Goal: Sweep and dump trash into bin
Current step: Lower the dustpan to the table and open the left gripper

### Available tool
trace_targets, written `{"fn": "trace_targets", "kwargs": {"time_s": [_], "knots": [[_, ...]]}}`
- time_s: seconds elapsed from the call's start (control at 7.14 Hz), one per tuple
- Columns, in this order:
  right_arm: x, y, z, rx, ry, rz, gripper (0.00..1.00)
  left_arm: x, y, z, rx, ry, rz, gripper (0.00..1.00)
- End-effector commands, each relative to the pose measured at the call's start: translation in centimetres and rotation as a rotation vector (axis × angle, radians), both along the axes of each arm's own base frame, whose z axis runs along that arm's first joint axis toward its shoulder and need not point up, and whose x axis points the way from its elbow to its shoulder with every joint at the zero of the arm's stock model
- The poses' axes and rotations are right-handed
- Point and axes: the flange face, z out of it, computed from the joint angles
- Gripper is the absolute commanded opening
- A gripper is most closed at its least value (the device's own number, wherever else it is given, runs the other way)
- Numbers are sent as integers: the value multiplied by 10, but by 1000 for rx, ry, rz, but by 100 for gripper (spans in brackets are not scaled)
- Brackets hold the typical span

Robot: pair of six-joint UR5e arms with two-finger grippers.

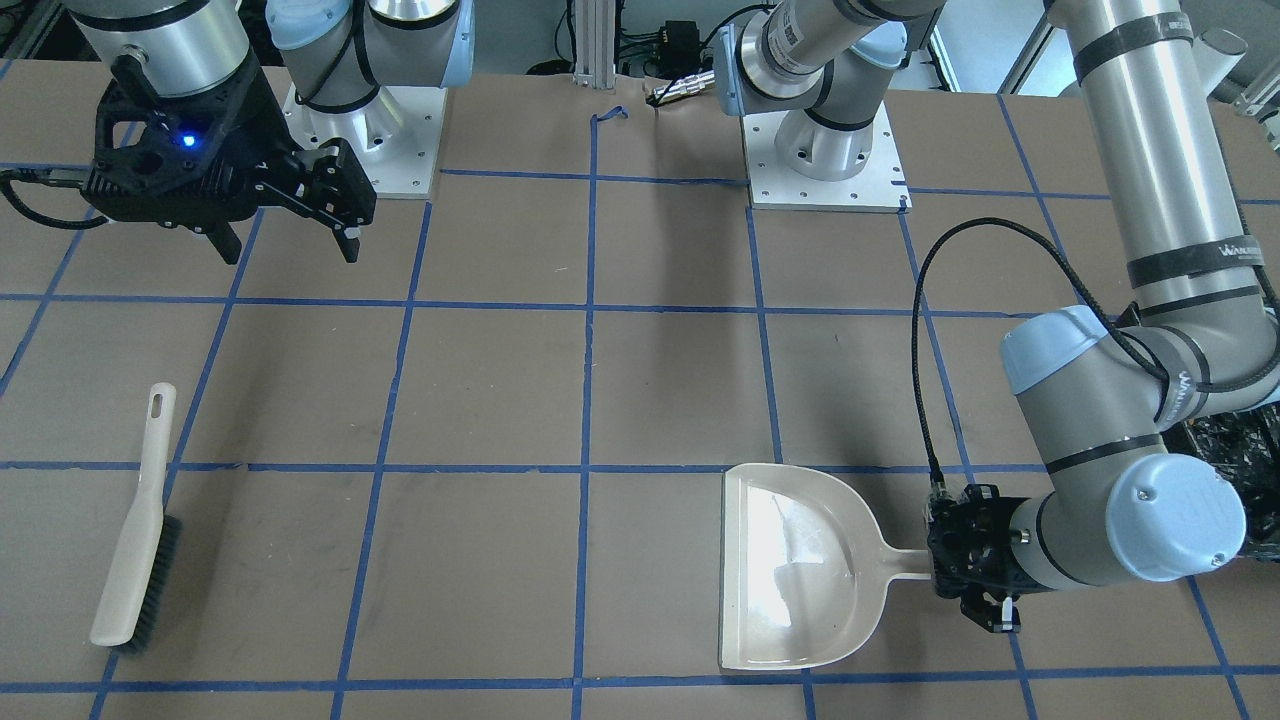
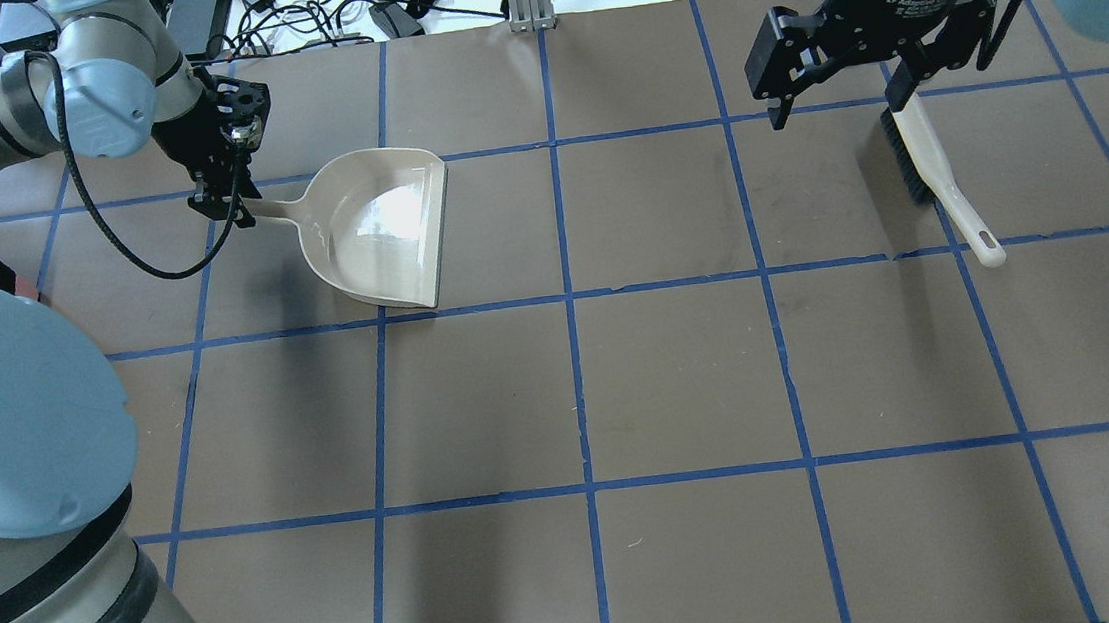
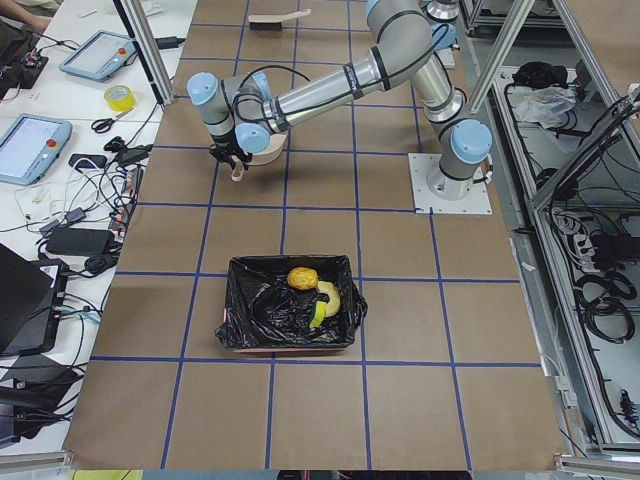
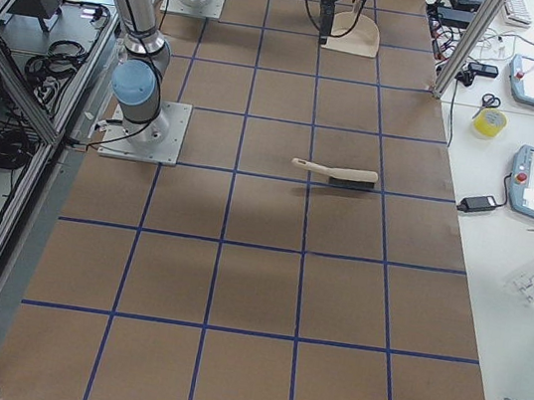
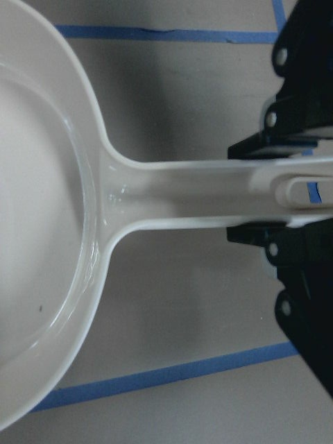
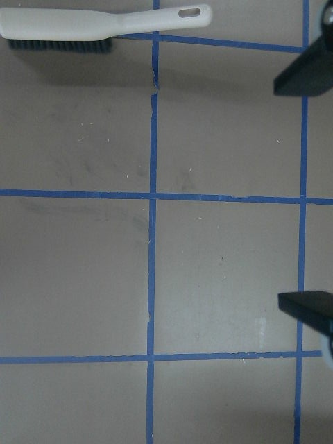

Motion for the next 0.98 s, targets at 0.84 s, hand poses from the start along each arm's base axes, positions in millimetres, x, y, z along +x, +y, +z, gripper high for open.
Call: {"fn": "trace_targets", "kwargs": {"time_s": [0.84], "knots": [[0,0,0,1,2,3,100,-101,62,169,-93,30,662,75]]}}
